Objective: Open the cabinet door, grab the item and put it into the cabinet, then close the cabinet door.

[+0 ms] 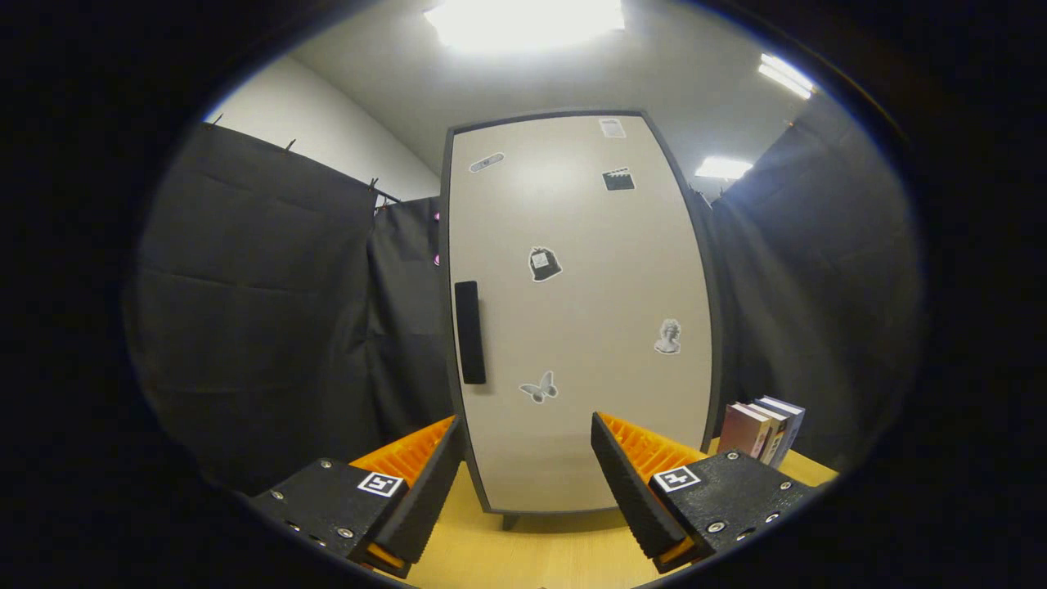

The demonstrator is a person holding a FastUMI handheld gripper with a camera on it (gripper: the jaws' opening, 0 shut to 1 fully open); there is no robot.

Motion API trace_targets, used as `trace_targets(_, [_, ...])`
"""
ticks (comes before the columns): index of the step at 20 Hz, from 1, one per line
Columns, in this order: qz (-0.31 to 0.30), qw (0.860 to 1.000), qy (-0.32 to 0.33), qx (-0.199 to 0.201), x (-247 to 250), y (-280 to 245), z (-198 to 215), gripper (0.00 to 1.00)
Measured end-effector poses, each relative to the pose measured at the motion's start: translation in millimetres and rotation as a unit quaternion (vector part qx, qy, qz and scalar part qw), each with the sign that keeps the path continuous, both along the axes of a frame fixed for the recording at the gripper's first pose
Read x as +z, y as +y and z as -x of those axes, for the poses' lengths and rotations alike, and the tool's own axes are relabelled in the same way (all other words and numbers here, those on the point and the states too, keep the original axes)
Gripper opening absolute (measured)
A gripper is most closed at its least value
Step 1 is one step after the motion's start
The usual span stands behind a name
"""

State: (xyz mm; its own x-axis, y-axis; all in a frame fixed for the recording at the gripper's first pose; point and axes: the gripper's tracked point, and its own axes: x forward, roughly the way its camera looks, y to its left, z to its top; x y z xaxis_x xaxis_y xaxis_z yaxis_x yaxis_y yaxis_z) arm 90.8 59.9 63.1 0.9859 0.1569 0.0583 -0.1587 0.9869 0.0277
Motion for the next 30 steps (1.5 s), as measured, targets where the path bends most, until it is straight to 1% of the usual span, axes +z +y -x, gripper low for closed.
trace_targets(3, [-0.01,1.0,-0.009,0.01,19,17,-24,0.95])
trace_targets(9, [-0.005,1.0,-0.017,0.022,45,47,-74,0.95])
trace_targets(14, [0.022,0.999,-0.007,0.031,42,80,-116,0.95])
trace_targets(18, [0.04,0.999,-0.001,0.026,36,98,-144,0.9])
trace_targets(19, [0.043,0.999,-0.002,0.023,38,101,-151,0.87])
trace_targets(20, [0.05,0.999,0.0,0.011,38,100,-158,0.85])
trace_targets(21, [0.057,0.998,0.003,-0.001,38,99,-164,0.8])
trace_targets(22, [0.058,0.998,0.006,-0.011,38,97,-170,0.78])
trace_targets(23, [0.055,0.998,0.009,-0.022,39,94,-174,0.71])
trace_targets(24, [0.049,0.998,0.016,-0.032,39,90,-176,0.66])
trace_targets(25, [0.037,0.998,0.016,-0.042,42,87,-178,0.53])
trace_targets(26, [0.03,0.998,0.02,-0.046,41,85,-177,0.46])
trace_targets(27, [0.033,0.998,0.019,-0.046,42,85,-178,0.36])
trace_targets(28, [0.035,0.998,0.02,-0.044,41,85,-178,0.34])
trace_targets(29, [0.034,0.998,0.021,-0.041,41,85,-176,0.3])
trace_targets(30, [0.033,0.998,0.025,-0.037,40,85,-175,0.28])
